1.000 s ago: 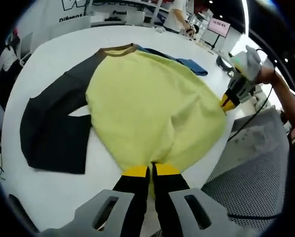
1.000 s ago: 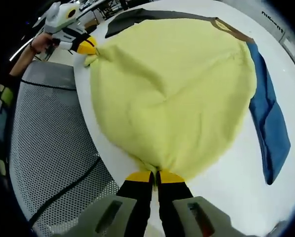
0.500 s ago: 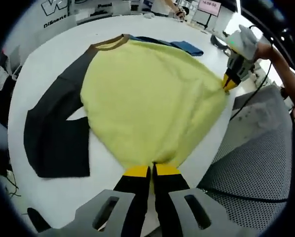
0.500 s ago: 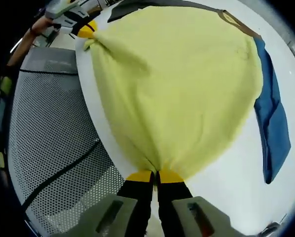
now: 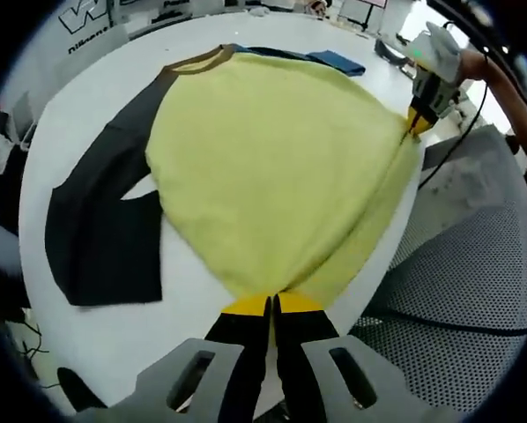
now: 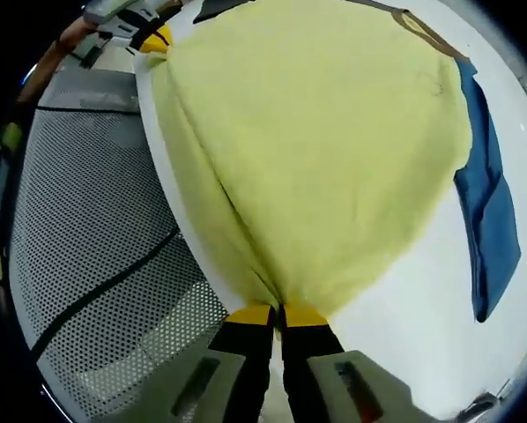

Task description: Fold the garment on the visible template until the final outline fits inside the template.

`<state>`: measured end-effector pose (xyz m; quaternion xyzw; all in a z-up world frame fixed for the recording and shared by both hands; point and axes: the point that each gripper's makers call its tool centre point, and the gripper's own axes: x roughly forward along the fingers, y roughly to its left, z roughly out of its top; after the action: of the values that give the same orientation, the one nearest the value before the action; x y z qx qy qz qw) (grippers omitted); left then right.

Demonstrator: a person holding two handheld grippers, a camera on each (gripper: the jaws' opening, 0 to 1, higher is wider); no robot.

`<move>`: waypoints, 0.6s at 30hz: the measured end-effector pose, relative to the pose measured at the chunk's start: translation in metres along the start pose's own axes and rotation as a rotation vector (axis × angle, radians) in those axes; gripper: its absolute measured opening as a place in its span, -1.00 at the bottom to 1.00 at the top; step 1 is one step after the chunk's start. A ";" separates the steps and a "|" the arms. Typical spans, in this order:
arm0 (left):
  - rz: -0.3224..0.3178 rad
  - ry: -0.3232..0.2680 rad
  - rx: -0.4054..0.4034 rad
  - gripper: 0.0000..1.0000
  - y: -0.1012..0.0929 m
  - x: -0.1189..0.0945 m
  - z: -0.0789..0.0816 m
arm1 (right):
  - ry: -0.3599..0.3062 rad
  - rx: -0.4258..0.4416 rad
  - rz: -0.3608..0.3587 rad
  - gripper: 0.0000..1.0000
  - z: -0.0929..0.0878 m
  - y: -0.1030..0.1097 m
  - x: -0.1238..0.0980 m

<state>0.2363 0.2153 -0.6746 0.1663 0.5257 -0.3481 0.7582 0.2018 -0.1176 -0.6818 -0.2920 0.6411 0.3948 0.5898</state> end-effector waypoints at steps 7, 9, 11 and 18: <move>0.012 0.008 0.030 -1.00 0.001 0.000 -0.002 | -0.026 -0.011 0.028 -1.00 -0.001 0.006 0.001; 0.014 0.006 0.037 -1.00 0.002 0.000 -0.001 | -0.040 -0.016 0.029 -1.00 -0.002 0.006 0.000; 0.015 0.011 0.086 -1.00 0.001 0.000 -0.001 | -0.044 -0.029 0.026 -1.00 -0.001 0.008 0.001; -0.013 -0.009 0.044 -0.96 0.000 -0.004 0.000 | -0.134 0.011 0.053 -0.87 0.004 0.013 -0.004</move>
<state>0.2359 0.2167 -0.6711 0.1780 0.5156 -0.3654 0.7543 0.1932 -0.1074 -0.6760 -0.2445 0.6099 0.4252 0.6224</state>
